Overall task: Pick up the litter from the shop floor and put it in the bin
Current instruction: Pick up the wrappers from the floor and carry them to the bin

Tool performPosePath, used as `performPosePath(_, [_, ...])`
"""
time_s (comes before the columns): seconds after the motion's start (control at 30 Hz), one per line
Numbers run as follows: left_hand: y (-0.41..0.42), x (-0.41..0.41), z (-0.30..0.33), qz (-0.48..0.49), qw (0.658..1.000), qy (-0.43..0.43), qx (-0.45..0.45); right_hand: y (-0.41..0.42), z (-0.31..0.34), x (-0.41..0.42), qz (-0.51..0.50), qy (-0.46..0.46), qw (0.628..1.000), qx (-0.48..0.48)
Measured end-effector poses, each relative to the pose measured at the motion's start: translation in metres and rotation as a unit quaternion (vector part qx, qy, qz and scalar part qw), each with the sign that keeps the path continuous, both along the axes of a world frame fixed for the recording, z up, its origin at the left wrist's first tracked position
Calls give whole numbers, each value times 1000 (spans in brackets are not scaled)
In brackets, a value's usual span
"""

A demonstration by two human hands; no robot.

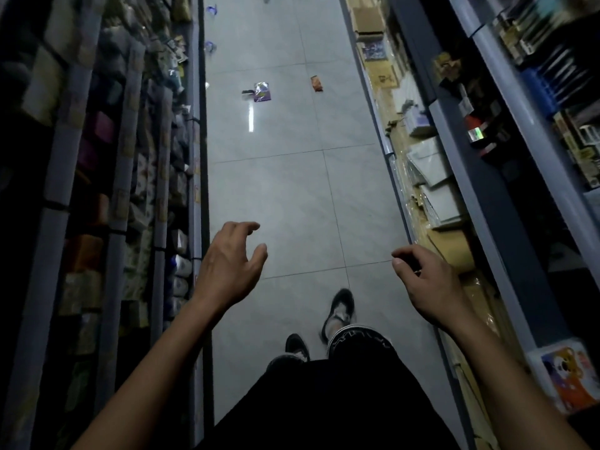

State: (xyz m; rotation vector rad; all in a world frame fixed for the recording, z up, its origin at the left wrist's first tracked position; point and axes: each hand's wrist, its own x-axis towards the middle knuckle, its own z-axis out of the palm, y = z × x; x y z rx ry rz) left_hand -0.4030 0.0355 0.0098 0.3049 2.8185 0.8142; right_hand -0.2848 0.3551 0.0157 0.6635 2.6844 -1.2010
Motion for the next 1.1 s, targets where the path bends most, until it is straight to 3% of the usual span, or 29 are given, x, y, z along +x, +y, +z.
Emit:
performPosePath(0.27, [72,-127,-7,-17,1000,1,-5,60,-10,-107,-40,5,999,-19])
performPosePath(0.5, [111,-201,-3,35,999,-10,-9,96,-10,-238,41,3,999,-20])
performPosePath(0.83, [92,-308,-2,151,988,-31,-8,86,2,-448,156,26,987,-17])
performPosePath(1.1, [60,-457,-7,169,985,-31,10,57,7,-595,145,20,989,-21])
